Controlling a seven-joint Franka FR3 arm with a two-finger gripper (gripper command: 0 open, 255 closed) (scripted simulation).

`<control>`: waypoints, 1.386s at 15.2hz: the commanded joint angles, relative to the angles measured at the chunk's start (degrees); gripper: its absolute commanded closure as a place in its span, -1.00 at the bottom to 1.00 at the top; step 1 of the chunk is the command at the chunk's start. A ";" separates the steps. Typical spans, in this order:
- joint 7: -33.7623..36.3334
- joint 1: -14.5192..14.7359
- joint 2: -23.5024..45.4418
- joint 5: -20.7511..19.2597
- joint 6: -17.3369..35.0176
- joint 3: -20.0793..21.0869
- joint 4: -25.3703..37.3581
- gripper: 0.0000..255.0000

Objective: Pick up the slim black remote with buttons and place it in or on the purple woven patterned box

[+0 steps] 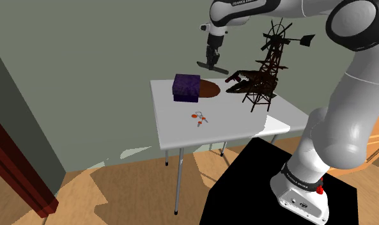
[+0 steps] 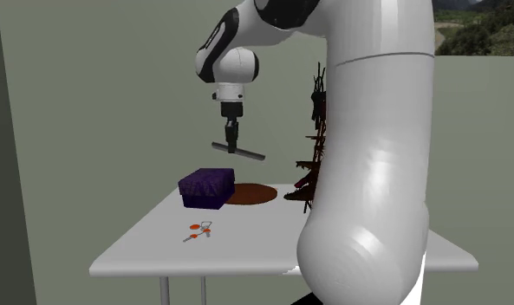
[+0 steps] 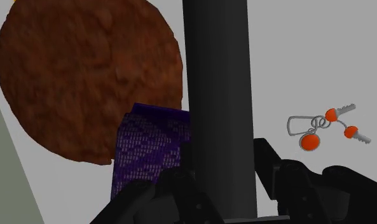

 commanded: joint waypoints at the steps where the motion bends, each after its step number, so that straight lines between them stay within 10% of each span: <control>1: 0.78 0.46 3.76 1.72 -1.08 0.60 4.42 1.00; 9: 3.32 -0.43 20.79 8.24 -7.40 3.06 26.35 1.00; 21: 3.17 0.33 20.79 8.38 1.39 3.37 17.49 1.00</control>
